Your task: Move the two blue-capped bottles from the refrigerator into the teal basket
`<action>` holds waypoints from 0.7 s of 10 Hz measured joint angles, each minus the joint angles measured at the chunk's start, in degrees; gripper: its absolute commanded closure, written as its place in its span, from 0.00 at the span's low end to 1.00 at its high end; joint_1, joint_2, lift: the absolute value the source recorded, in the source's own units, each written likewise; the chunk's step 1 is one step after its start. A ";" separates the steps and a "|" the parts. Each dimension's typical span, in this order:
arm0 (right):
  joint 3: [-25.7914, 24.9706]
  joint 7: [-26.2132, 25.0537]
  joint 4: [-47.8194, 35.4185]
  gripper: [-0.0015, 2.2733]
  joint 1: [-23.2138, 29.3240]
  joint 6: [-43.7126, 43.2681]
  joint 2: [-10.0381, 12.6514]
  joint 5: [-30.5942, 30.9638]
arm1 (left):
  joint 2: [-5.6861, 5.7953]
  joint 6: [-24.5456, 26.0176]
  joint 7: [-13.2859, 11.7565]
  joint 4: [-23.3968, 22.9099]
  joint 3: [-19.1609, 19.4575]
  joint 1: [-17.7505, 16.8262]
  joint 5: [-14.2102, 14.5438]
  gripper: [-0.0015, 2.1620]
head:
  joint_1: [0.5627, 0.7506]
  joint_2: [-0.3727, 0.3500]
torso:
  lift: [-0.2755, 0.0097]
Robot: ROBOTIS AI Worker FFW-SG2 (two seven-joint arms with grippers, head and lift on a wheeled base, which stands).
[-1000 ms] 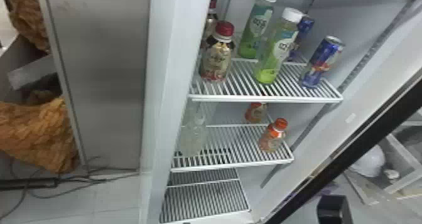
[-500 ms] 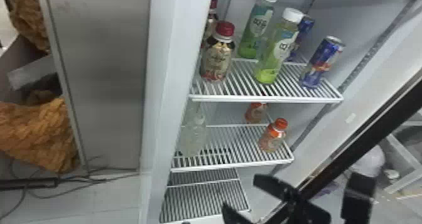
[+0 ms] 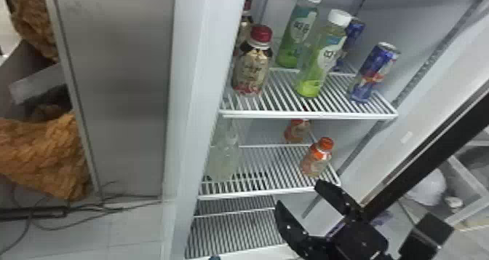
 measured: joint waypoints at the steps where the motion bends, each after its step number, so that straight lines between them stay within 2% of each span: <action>1: 0.21 -2.31 2.34 0.05 -0.50 -3.67 0.10 0.32 | -0.02 -0.04 0.00 0.00 -0.01 -0.05 -0.09 0.53 | 0.70 0.03 | 0.46; 4: 0.33 -5.72 10.10 0.06 -2.75 -15.27 0.98 0.36 | -0.07 -0.81 0.00 0.00 -0.16 -0.07 -0.37 0.53 | 0.70 0.03 | 0.46; 7: 2.28 -5.84 21.91 0.06 -7.52 -27.80 0.53 -2.70 | -0.12 -1.14 -0.01 0.00 -0.20 -0.19 -0.73 0.53 | 0.70 0.03 | 0.46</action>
